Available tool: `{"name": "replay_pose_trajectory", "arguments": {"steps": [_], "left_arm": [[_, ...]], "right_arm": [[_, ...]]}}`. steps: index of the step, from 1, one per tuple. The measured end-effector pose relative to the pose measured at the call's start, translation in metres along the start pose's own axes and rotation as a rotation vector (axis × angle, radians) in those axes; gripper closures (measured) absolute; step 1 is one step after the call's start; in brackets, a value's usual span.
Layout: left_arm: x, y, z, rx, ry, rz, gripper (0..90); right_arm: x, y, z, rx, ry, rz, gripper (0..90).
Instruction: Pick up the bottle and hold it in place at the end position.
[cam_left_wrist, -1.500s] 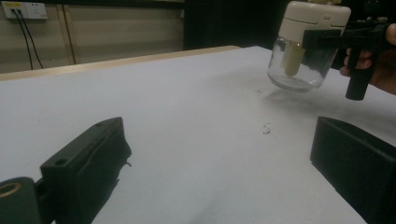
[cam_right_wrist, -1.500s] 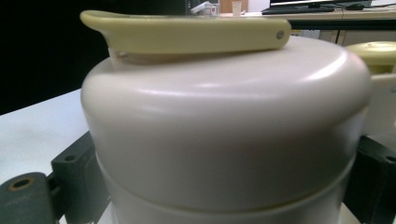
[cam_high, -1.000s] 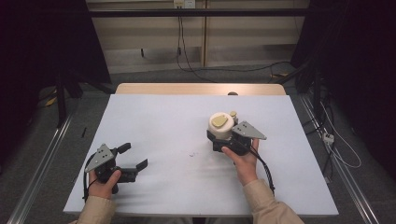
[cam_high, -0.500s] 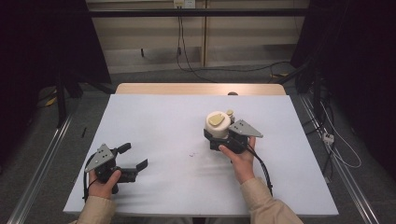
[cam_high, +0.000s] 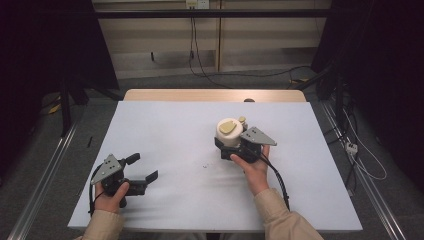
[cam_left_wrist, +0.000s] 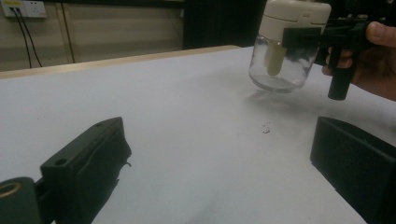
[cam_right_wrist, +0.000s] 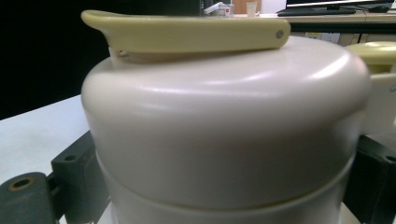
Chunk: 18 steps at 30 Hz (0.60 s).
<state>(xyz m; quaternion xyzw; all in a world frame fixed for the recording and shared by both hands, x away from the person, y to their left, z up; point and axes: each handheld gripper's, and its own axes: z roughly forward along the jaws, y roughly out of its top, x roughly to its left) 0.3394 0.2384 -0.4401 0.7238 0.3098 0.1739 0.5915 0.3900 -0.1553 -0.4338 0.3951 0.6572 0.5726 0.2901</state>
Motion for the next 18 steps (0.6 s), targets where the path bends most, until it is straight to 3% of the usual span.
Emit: {"name": "replay_pose_trajectory", "arguments": {"steps": [18], "left_arm": [[0.0002,-0.0006,0.0002,0.003,0.003,0.0,3.4]], "right_arm": [[0.0003,0.0008,0.0073,-0.005,0.01,0.003,7.0]]}}
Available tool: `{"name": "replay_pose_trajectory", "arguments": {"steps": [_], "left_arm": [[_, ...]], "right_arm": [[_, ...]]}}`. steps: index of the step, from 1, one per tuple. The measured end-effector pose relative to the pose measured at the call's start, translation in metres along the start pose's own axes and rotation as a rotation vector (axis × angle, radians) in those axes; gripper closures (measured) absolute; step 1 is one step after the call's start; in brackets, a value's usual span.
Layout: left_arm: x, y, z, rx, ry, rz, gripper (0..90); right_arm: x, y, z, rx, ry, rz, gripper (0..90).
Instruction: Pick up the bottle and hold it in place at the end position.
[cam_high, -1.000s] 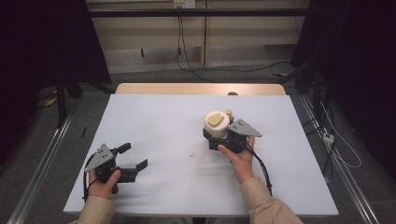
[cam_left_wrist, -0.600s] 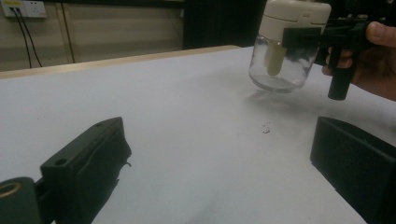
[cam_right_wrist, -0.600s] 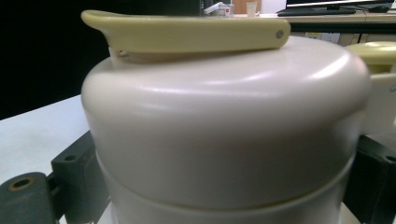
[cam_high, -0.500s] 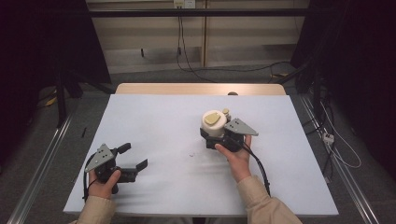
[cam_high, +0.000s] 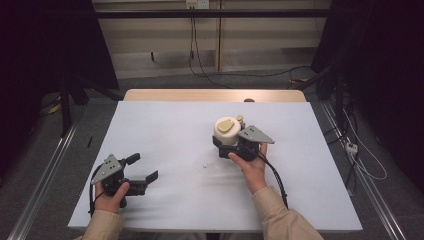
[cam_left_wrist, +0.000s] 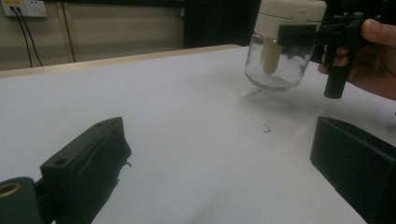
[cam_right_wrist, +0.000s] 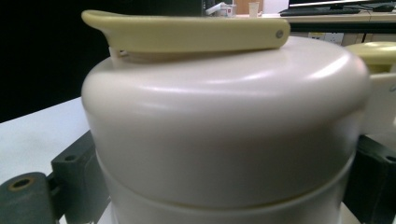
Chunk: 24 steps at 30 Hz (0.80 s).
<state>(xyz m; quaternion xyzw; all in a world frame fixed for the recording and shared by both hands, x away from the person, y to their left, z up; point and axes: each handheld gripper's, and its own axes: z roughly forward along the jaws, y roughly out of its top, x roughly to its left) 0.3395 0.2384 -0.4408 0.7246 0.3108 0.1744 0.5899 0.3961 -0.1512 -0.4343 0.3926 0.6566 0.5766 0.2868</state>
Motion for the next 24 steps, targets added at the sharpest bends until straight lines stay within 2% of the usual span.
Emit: {"name": "replay_pose_trajectory", "arguments": {"steps": [13,24], "left_arm": [[0.0,0.0,0.0,0.0,0.005,-0.005,3.4],[0.0,0.0,0.0,-0.001,0.005,-0.008,3.4]], "right_arm": [[0.002,0.002,0.006,-0.001,0.014,-0.015,7.0],[0.004,0.001,0.012,0.001,0.019,-0.009,7.0]]}}
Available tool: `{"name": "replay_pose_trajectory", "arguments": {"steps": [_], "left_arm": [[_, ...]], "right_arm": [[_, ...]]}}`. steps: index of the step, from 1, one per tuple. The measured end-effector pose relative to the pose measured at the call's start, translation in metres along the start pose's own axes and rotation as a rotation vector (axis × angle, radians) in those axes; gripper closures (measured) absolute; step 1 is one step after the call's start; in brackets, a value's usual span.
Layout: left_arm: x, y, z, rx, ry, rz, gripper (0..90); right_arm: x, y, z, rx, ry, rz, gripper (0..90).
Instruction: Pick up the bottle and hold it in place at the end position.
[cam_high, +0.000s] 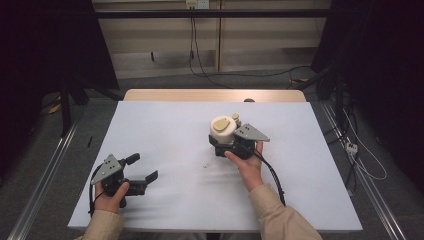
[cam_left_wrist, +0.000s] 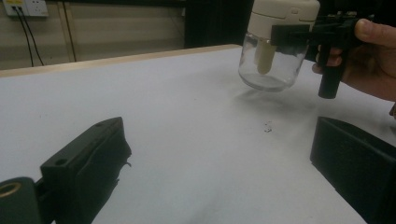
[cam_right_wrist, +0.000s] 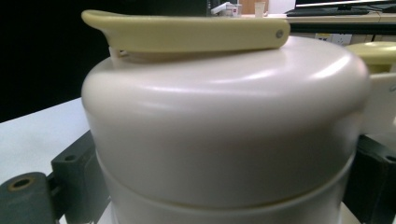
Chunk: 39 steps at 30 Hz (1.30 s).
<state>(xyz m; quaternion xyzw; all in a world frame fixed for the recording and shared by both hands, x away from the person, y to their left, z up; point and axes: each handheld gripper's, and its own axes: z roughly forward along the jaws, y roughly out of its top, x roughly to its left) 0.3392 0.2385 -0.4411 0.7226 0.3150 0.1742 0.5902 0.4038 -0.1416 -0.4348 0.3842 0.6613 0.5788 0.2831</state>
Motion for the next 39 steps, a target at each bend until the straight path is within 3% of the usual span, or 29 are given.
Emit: {"name": "replay_pose_trajectory", "arguments": {"steps": [39], "left_arm": [[0.001,0.0,-0.001,0.0,0.001,0.002,3.4]], "right_arm": [[0.001,-0.001,0.016,0.006,0.008,-0.001,7.0]]}}
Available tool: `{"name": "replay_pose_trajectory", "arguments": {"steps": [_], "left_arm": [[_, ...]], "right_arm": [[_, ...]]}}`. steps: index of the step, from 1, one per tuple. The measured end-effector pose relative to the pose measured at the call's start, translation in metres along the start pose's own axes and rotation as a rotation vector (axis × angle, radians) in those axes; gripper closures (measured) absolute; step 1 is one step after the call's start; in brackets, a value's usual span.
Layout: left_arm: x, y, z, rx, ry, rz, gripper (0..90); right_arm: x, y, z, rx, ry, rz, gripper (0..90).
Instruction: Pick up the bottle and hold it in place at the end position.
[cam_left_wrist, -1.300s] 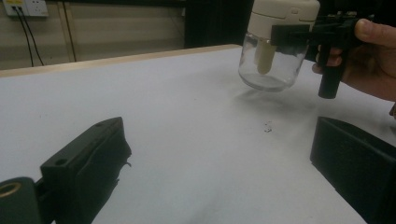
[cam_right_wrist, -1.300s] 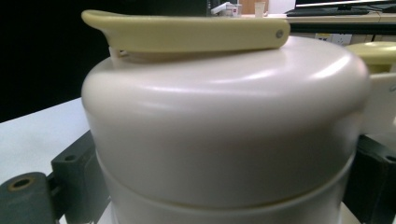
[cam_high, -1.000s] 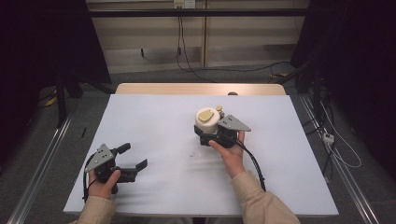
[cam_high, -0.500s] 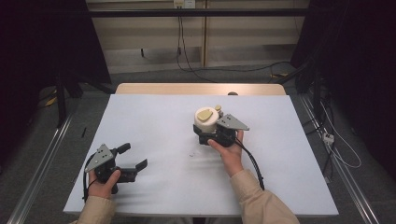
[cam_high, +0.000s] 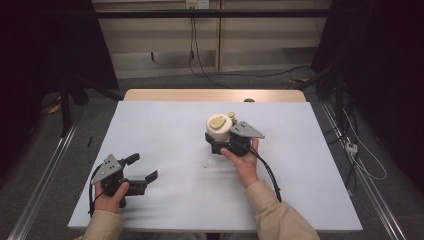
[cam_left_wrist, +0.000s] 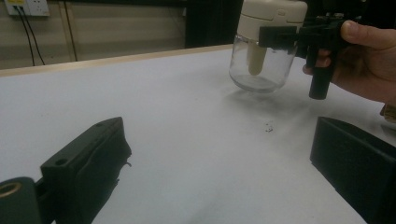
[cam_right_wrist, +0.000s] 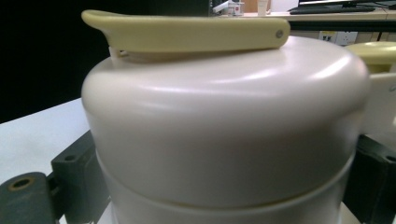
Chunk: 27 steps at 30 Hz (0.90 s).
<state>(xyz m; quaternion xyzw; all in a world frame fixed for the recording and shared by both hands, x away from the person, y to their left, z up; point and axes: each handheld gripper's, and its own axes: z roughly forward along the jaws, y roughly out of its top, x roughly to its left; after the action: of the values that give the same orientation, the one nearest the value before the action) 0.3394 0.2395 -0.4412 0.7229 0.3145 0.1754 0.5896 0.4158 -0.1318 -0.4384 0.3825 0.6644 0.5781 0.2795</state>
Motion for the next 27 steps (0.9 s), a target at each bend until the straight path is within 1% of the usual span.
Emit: {"name": "replay_pose_trajectory", "arguments": {"steps": [1,3,8,18,23,27], "left_arm": [[0.0,0.0,0.0,0.0,0.0,0.0,3.4],[0.0,0.0,0.0,0.0,0.0,0.001,3.4],[0.0,0.0,0.0,-0.004,0.001,-0.002,3.4],[0.0,0.0,0.0,-0.001,0.001,-0.002,3.4],[0.001,-0.001,0.0,-0.004,0.005,-0.011,3.4],[0.001,-0.001,0.0,0.0,0.001,-0.006,3.4]], "right_arm": [[0.0,0.0,0.0,0.002,0.003,-0.005,7.0],[0.001,0.0,0.002,0.0,0.004,0.004,7.0],[0.002,0.001,0.005,0.0,0.007,-0.006,7.0],[0.001,-0.001,0.01,0.006,0.008,0.003,7.0],[0.001,-0.002,0.013,0.013,0.01,0.005,7.0],[0.001,-0.005,0.016,0.021,0.014,0.001,7.0]]}}
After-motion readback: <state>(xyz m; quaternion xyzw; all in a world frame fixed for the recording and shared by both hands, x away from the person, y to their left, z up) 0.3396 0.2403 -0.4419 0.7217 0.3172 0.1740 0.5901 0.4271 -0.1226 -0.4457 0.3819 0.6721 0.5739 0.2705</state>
